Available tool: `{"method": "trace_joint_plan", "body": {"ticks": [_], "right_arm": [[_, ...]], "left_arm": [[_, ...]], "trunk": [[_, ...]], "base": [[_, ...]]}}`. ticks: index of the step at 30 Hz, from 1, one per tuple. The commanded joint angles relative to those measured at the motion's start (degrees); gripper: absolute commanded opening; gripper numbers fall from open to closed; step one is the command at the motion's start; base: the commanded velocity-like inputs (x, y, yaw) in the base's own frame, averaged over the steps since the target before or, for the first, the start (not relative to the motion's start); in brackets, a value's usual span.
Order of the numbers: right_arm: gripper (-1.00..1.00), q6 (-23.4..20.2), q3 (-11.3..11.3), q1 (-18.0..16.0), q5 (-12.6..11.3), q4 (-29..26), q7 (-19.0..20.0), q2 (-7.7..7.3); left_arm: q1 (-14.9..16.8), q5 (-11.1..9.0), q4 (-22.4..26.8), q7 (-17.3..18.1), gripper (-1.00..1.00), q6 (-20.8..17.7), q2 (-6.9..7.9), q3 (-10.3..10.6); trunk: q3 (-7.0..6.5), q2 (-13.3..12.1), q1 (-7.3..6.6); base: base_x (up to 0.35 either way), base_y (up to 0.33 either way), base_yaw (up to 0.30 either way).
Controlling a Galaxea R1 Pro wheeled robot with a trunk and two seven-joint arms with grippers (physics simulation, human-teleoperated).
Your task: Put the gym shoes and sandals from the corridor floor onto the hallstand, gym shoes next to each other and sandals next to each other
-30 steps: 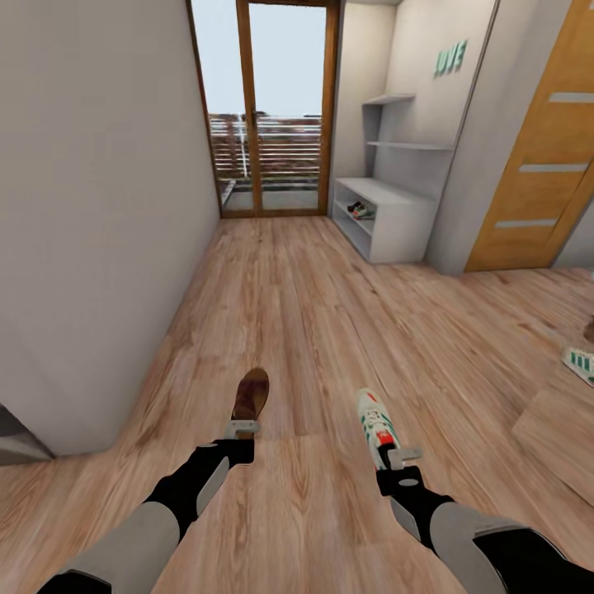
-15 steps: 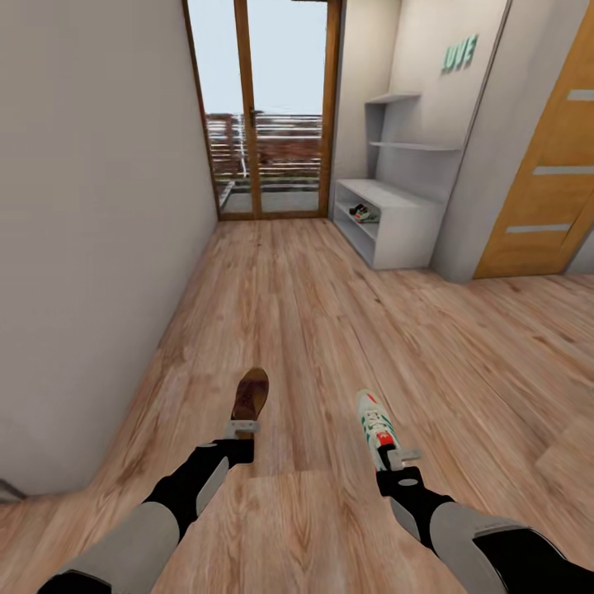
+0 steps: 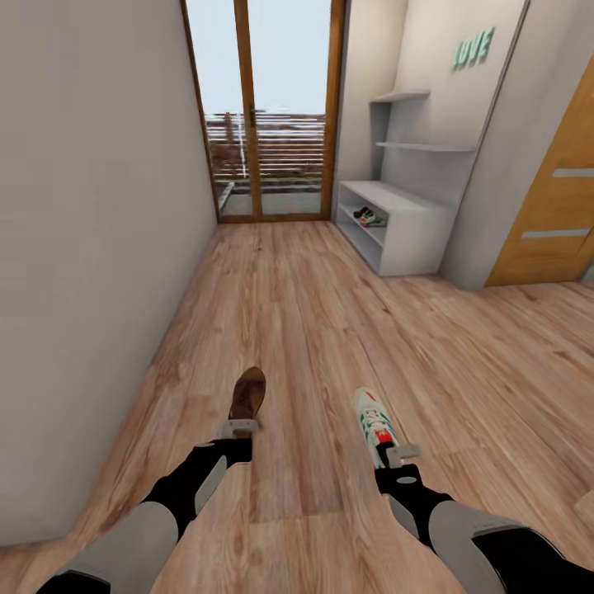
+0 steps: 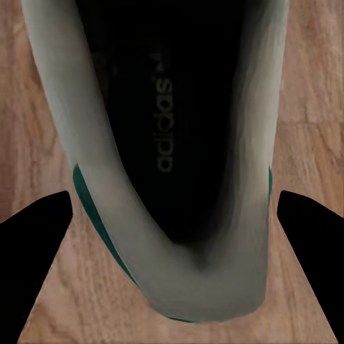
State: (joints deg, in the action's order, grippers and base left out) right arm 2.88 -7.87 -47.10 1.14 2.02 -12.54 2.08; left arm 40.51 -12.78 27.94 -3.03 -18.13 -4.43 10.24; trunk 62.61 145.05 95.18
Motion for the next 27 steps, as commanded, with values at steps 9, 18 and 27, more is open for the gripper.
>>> {"method": "trace_joint_plan", "body": {"ticks": [9, 18, 27], "right_arm": [[-1.00, 0.20, -0.33, -0.10, 0.17, 0.18, -0.28, 2.42], [-1.00, 0.27, -0.31, -0.08, 0.18, 0.18, -0.37, 2.58], [-1.00, 0.55, 0.00, -0.08, -0.10, 0.13, -0.74, 1.96]], "left_arm": [[0.01, -0.58, 0.10, -0.31, -1.00, -0.33, -0.13, 0.50], [0.00, -0.58, 0.10, -0.31, -1.00, -0.25, -0.13, 0.49], [0.00, -0.58, 0.09, -0.39, -1.00, -0.30, -0.08, 0.36]], "trunk": [[0.05, 0.02, 0.02], [0.05, 0.02, 0.02], [0.05, 0.02, 0.02]], "base": [[0.350, 0.085, 0.000], [0.350, 0.030, 0.000], [0.350, 0.001, 0.000]]}}
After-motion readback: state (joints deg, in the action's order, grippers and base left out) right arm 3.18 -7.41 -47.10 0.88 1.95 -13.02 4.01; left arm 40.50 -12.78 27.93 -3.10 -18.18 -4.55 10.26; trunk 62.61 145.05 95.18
